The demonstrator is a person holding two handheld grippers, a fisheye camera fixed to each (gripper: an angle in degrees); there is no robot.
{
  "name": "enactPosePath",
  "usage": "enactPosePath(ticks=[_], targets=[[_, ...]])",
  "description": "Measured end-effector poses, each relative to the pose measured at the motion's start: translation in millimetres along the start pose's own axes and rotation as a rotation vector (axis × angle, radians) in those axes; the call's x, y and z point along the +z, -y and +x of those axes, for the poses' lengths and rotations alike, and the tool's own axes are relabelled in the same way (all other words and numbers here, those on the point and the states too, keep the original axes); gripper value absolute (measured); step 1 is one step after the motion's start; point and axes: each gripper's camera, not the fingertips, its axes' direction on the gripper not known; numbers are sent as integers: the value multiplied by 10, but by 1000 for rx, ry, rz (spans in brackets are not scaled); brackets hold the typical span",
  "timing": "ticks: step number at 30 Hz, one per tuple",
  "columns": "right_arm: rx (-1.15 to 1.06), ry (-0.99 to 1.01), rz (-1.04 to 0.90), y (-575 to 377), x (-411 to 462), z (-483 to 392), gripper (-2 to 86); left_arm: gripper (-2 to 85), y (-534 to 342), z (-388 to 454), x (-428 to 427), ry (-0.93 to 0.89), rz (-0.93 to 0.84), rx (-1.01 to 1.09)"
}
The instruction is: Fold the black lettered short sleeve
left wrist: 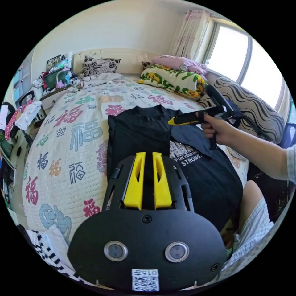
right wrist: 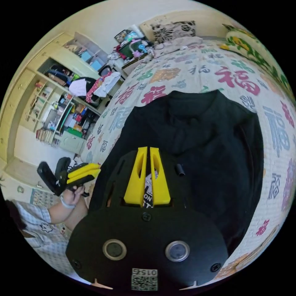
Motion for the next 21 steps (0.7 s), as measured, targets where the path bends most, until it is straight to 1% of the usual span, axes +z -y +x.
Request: enactPosePath(ticks=[2,4,6,8,10,11,13,14,16,17,21], targets=[[-36,-24,-38,99,66,-138,-3,48,98,-13,258,20,-57,-3],[-21,-72,-107,172,169,-170,-5,47,121,2,541,47,-129,3],[27,-181,-206,174,260,-87,-7,44,61,58,890,67,-242,26],[31,-116,-176,127,104,-51,-4,37,11,127,990,62,-250,59],[26,-86,-156,81,-128,-11,4,35,59,188,1029,89,-296,87],[-17,-97,-119,55,-327,7,15,38,139,201,1035,102,-303,87],[-101,-170,-67,51,-636,50,49,48,331,205,989,115,-225,110],[-129,-244,-49,83,-821,107,60,60,512,201,975,112,-157,132],[-139,-328,-31,178,-1072,219,73,85,853,189,1064,110,-99,167],[-151,-359,-27,257,-1208,284,79,103,1108,165,1202,111,-98,179],[-130,-411,-11,553,-1495,476,85,116,1910,33,1941,76,-220,172]])
